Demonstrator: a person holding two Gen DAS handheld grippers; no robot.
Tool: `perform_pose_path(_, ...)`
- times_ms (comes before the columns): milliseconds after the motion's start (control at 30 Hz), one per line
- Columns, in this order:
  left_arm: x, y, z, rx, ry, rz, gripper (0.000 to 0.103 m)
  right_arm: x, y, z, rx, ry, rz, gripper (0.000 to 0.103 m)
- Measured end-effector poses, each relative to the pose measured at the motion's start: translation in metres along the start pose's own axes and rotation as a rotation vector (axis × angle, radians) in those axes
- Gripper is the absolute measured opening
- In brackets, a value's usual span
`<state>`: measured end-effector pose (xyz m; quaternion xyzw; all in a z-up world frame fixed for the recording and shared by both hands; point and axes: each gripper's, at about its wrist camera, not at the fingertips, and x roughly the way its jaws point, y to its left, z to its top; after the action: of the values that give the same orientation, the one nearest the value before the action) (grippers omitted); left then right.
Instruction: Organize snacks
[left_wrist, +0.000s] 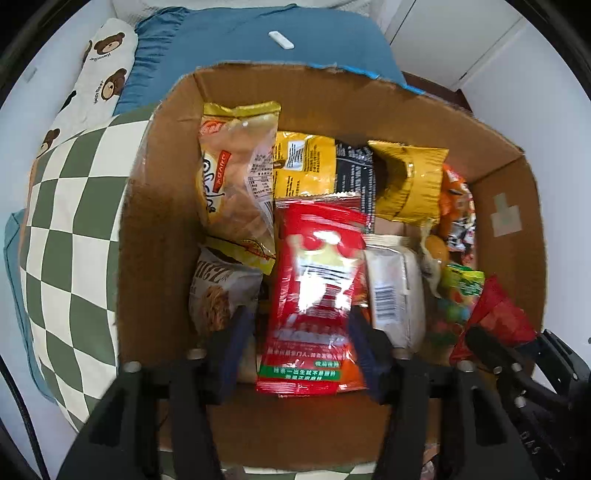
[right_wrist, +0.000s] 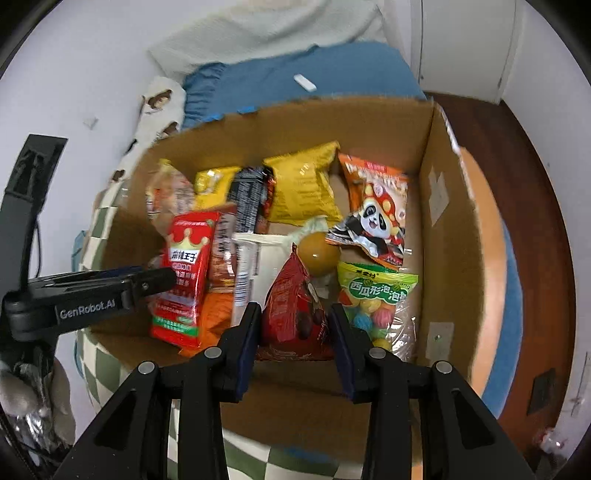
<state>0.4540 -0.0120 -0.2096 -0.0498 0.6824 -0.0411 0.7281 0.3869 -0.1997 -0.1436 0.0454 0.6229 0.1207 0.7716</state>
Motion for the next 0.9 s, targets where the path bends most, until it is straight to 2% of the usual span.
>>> perform_pose_path(33, 0.003, 0.000, 0.001, 0.001, 0.004, 0.002, 0.083, 0.008, -0.001, 0.001, -0.002, 0.030, -0.009, 0.052)
perform_pose_path(67, 0.004, -0.001, 0.000, 0.002, 0.002, 0.004, 0.091, 0.015, -0.002, 0.001, 0.008, 0.054, -0.029, 0.067)
perform_pose_path(100, 0.006, -0.001, 0.000, 0.007, -0.002, 0.009, 0.091, 0.017, -0.003, 0.001, 0.009, 0.060, -0.035, 0.076)
perform_pose_path(133, 0.008, -0.001, 0.000, 0.009, -0.002, 0.015, 0.091, 0.019, -0.004, 0.001, 0.004, 0.064, -0.039, 0.090)
perform_pose_path(200, 0.010, -0.002, -0.001, 0.005, -0.009, 0.019, 0.091, 0.021, -0.003, 0.000, -0.003, 0.066, -0.071, 0.094)
perform_pose_path(567, 0.004, -0.006, -0.014, 0.027, -0.063, 0.080, 0.091, 0.029, -0.003, -0.002, 0.028, 0.061, -0.156, 0.098)
perform_pose_path(900, -0.032, -0.006, -0.035, 0.049, -0.160, 0.076, 0.091, 0.001, -0.006, -0.011, 0.062, -0.009, -0.173, 0.099)
